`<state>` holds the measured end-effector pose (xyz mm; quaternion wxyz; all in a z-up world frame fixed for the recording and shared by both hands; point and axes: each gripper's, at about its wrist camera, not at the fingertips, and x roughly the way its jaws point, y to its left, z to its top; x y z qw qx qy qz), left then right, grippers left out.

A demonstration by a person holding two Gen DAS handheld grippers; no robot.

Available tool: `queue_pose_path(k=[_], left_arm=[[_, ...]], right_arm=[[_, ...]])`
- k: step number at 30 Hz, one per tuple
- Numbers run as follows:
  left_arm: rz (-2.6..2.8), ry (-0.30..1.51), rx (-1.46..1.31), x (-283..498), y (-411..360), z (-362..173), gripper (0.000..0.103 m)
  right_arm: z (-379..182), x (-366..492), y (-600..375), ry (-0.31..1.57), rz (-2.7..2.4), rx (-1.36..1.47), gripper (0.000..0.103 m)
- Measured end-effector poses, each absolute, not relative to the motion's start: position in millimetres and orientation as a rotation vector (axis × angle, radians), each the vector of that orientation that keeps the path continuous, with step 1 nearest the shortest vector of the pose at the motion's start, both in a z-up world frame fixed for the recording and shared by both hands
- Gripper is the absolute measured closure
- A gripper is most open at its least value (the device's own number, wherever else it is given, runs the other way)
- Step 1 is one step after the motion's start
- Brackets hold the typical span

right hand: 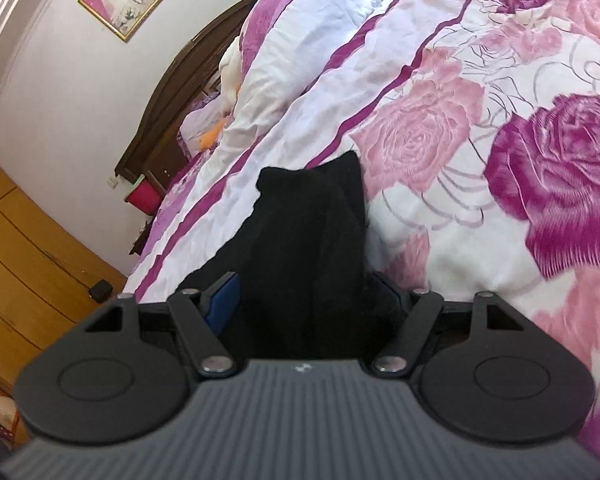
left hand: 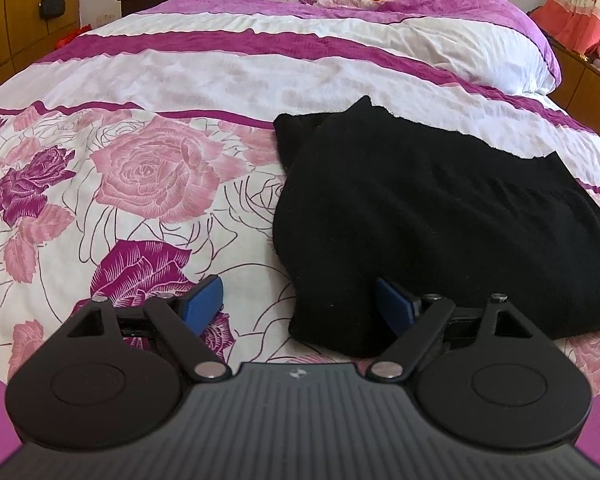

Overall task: Fold small clothes
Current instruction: 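Close the right gripper on the protruding side edge of the cardigan, then fold the held side edge inward with the right gripper and release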

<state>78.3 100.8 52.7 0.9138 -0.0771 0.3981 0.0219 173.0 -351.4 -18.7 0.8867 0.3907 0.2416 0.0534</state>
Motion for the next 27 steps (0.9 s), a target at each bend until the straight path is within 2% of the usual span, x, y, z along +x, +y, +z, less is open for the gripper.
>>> queue_pose_path(k=[7,8,9,12,15,27], left_arm=[[0.046,0.821,-0.153,79,101,51,0.015],[0.046,0.822,-0.150,80,100,51,0.014],[0.044,0.823,-0.148,80,101,51,0.014],[0.042,0.827,-0.155,80,102,52,0.014],[0.044,0.828,-0.158,81,102,52,0.014],[0.052,0.839,-0.158,81,102,54,0.014]], right_arm=[[-19,184,-346,0.489,0.098,0.728,0.033],[-20,185,-345,0.488,0.084,0.716,0.038],[-20,185,-346,0.488,0.067,0.706,0.050],[-27,187,-355,0.484,0.036,0.749,0.071],[-32,186,-362,0.478,0.045,0.797,0.081],[-14,179,-362,0.451,0.117,0.782,0.089]])
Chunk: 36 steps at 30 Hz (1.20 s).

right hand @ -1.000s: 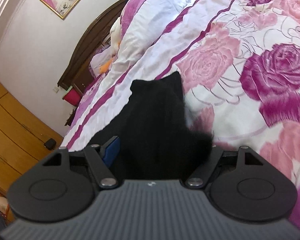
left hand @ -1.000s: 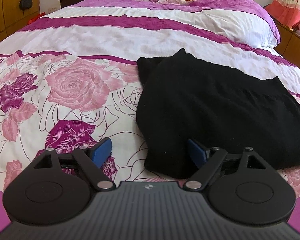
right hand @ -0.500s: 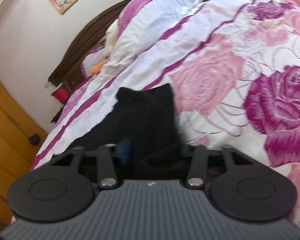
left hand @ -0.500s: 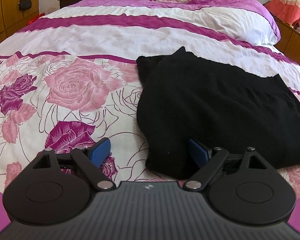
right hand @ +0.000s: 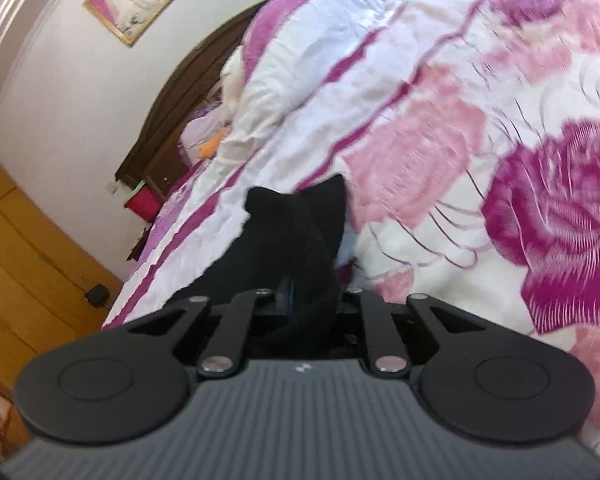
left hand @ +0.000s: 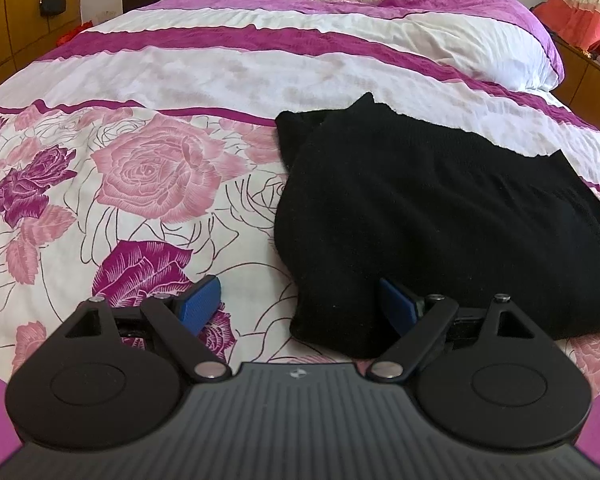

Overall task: Fold small clothes
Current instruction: 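Fold the held side edge inward with the right gripper and release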

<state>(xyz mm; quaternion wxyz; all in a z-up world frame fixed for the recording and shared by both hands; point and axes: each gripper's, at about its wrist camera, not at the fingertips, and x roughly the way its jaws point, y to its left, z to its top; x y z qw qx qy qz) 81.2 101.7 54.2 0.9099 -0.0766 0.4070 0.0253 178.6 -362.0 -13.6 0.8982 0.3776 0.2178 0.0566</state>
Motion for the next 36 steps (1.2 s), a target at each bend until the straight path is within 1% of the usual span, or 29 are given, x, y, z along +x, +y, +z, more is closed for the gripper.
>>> queue_pose_path(k=[5,13,17,18,19,21,25,26,27,29,36], left_arm=[[0.053,0.844,-0.163,81,102,55,0.014],[0.053,0.850,-0.174,78,104,57,0.014],[0.056,0.849,-0.171,77,103,58,0.014],[0.059,0.847,-0.169,76,103,59,0.014],[0.061,0.839,-0.168,75,102,61,0.014],[0.049,0.807,-0.163,70,101,65,0.014],[0.019,0.775,-0.149,71,94,69,0.014],[0.022,0.780,-0.142,74,92,68,0.014],[0.029,0.785,-0.136,75,90,66,0.014],[0.039,0.788,-0.135,77,88,63,0.014],[0.031,0.806,-0.182,81,95,58,0.014]], right_arm=[[-3,177,-361,0.436,0.127,0.768,0.090],[-4,178,-360,0.460,0.104,0.782,0.090],[-14,180,-361,0.499,0.106,0.771,0.087],[-16,180,-361,0.518,0.120,0.764,0.082],[-19,180,-362,0.536,0.137,0.762,0.080],[-23,179,-363,0.551,0.165,0.761,0.078],[-23,180,-368,0.571,0.186,0.784,0.079],[-22,179,-368,0.562,0.183,0.790,0.078],[-19,177,-368,0.542,0.178,0.792,0.083],[-12,173,-366,0.500,0.183,0.786,0.086],[11,166,-363,0.426,0.220,0.839,0.087]])
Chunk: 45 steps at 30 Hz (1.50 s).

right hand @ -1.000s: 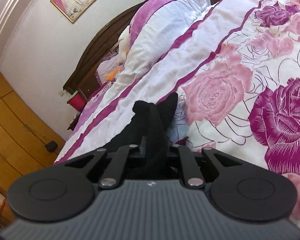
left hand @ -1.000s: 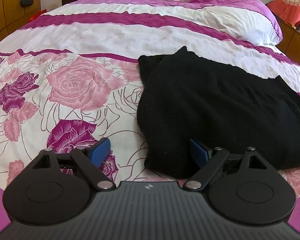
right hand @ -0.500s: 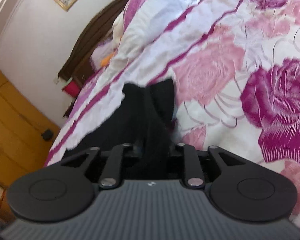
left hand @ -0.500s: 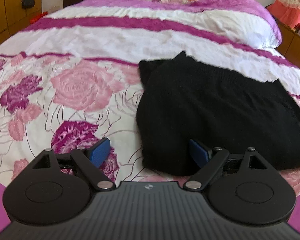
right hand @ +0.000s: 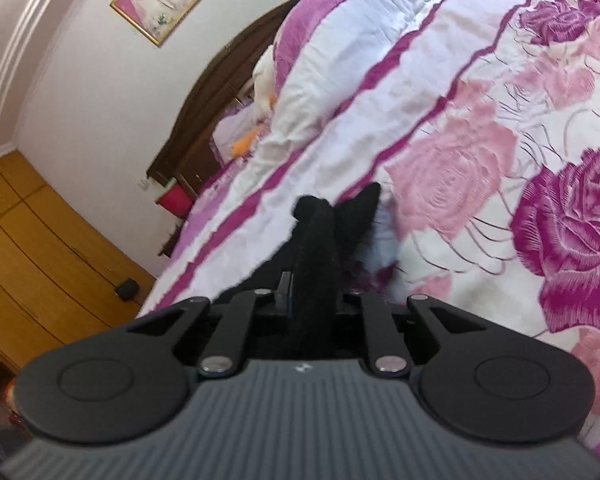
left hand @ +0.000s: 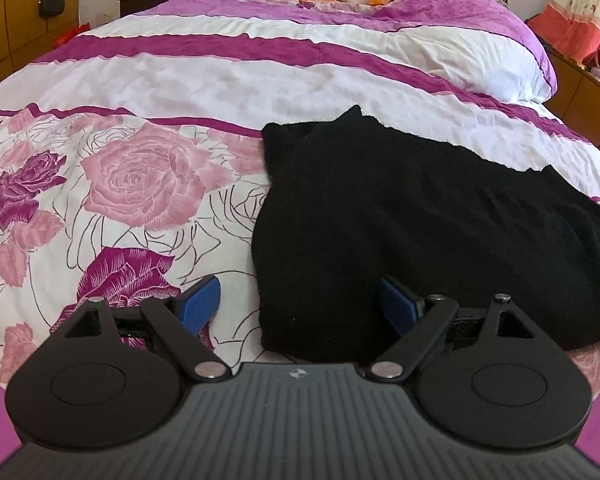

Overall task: Fold small clothes
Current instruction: 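Fold the held side edge inward with the right gripper and release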

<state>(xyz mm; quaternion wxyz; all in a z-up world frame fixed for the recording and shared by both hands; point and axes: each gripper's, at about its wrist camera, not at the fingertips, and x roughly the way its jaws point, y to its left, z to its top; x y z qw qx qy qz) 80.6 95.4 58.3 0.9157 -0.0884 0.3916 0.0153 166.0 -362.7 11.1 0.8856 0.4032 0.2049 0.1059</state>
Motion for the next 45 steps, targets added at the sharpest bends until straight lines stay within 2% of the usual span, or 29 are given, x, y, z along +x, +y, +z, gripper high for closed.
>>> queue_pose_path(k=[19,31,38,45], left_arm=[[0.003,0.799,-0.181,74,99,63,0.014],[-0.004,0.775,-0.217,72,115,65,0.014],[0.003,0.721,-0.266,63,130,75,0.014],[0.005,0.718,-0.268,59,134,74,0.014]], right_arm=[[70,177,-320,0.352,0.296,0.758,0.091],[105,188,-254,0.329,0.373,0.599,0.092],[102,196,-200,0.367,0.454,0.513,0.092],[70,207,-149,0.466,0.496,0.429,0.090]])
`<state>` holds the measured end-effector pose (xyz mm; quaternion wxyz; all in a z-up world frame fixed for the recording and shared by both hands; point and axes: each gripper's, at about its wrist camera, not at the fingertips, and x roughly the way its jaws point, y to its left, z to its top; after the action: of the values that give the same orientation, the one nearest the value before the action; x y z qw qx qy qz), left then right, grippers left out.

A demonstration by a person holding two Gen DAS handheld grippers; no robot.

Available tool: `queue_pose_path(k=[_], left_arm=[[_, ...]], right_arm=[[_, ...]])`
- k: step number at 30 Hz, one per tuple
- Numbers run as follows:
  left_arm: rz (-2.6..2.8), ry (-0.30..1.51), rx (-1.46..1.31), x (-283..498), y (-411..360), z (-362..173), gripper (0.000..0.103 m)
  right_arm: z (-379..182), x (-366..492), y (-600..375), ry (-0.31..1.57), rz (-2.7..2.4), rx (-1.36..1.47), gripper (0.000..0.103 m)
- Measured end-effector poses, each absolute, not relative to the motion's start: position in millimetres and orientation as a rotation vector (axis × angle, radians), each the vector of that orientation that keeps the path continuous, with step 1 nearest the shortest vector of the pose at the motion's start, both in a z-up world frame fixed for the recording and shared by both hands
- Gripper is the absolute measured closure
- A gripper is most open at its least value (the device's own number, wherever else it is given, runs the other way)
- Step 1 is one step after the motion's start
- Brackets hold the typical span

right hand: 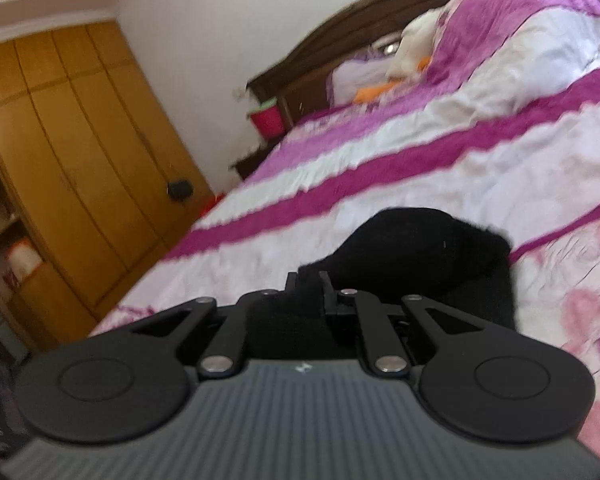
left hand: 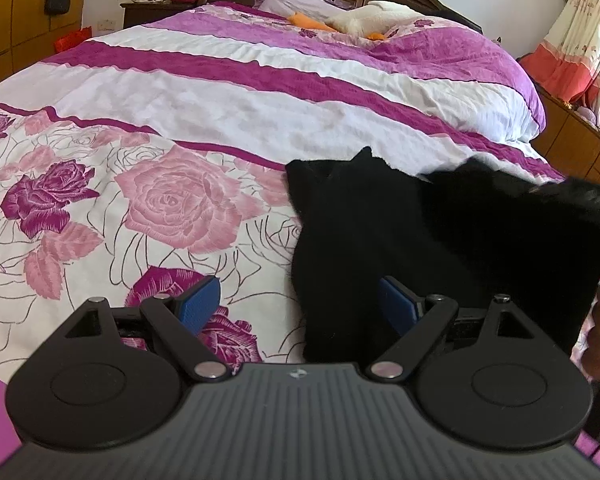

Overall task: Fold small clothes
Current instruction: 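Fold the held side edge inward with the right gripper and release, then close both grippers on one end of the folded cardigan bundle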

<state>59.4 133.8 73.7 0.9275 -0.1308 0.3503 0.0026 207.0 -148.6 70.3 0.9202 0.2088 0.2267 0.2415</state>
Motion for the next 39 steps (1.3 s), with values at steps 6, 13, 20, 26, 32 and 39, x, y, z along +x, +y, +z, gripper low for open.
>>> queue_pose_path(k=[6,13,20,26,32,39], left_arm=[[0.008,0.743,-0.262,61,132,65,0.014],[0.011,0.737,-0.256,59,133,67,0.014],[-0.021,0.712,-0.256,54,129,77,0.014],[-0.088,0.664,-0.269,44,118,92,0.014],[-0.171,0.605,-0.326,35,104,110,0.014],[-0.249,0.566,-0.351,28,90,121,0.014]], right_arm=[[52,199,-114,0.506,0.544,0.347,0.089],[73,170,-125,0.459,0.548,0.328,0.067],[96,134,-155,0.370,0.575,0.322,0.055],[101,128,-192,0.342,0.415,0.247,0.056],[76,129,-207,0.420,0.357,0.219,0.064],[49,127,-179,0.499,0.499,0.245,0.076]])
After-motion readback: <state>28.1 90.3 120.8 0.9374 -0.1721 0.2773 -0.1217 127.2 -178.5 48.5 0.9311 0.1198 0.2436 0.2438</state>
